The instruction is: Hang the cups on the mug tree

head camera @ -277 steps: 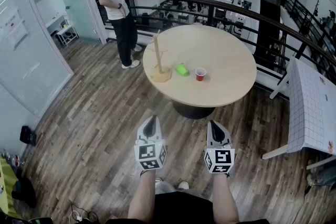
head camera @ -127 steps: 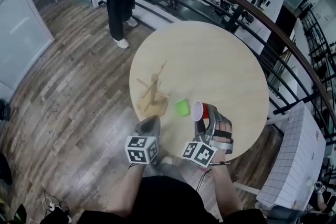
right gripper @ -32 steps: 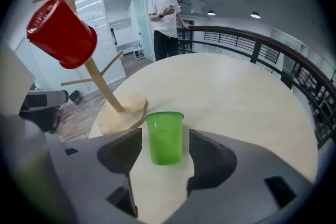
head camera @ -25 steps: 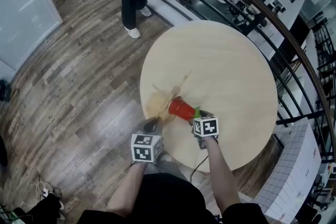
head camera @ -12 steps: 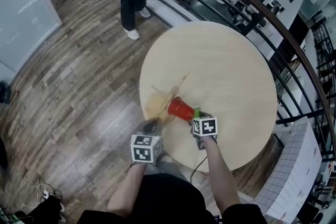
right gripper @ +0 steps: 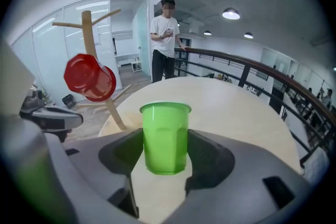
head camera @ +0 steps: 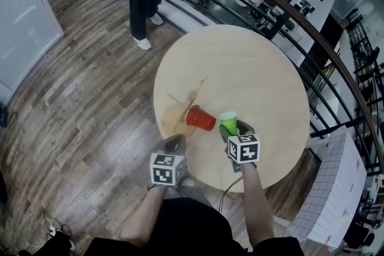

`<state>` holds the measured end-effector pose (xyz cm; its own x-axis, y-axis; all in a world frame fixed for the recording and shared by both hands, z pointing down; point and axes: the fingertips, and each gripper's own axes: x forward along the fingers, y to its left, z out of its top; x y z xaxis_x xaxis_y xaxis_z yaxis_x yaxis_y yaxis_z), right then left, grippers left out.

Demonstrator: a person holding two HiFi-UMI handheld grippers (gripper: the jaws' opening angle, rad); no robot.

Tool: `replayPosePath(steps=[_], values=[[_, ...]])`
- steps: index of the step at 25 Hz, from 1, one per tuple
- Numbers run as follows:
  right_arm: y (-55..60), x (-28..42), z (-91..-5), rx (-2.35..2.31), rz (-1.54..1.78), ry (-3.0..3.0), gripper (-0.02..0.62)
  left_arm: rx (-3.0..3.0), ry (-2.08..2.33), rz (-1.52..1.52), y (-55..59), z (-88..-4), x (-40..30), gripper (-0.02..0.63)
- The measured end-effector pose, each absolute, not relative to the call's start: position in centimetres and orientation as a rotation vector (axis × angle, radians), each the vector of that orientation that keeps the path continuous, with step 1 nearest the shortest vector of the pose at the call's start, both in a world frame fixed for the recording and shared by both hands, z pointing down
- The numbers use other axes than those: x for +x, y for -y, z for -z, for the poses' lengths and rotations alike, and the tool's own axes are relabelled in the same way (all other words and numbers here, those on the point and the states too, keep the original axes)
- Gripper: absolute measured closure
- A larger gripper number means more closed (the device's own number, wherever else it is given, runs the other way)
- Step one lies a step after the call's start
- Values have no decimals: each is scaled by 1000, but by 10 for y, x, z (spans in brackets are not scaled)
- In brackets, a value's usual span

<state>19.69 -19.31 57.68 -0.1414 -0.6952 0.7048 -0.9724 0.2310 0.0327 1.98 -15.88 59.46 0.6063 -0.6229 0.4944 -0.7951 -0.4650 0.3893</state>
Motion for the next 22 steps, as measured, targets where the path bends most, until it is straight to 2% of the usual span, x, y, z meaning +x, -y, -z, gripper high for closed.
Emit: replayPosePath(steps=[3, 7, 10, 15, 22], values=[[185, 201, -544, 1565, -451, 1897, 327, 2277, 1086, -378, 157, -588, 27, 592], [161, 192, -485, 1577, -38, 1791, 327, 2368, 1035, -416, 151, -574, 35, 592], [147, 181, -452, 1581, 140, 1770, 327, 2407, 1021, -420, 146, -560, 40, 592], [145, 195, -447, 1535, 263, 1711, 327, 2436, 992, -422, 143, -553, 57, 592], [181, 200, -428, 1286, 636, 1478, 327, 2390, 1018, -379, 143, -553, 62, 592]])
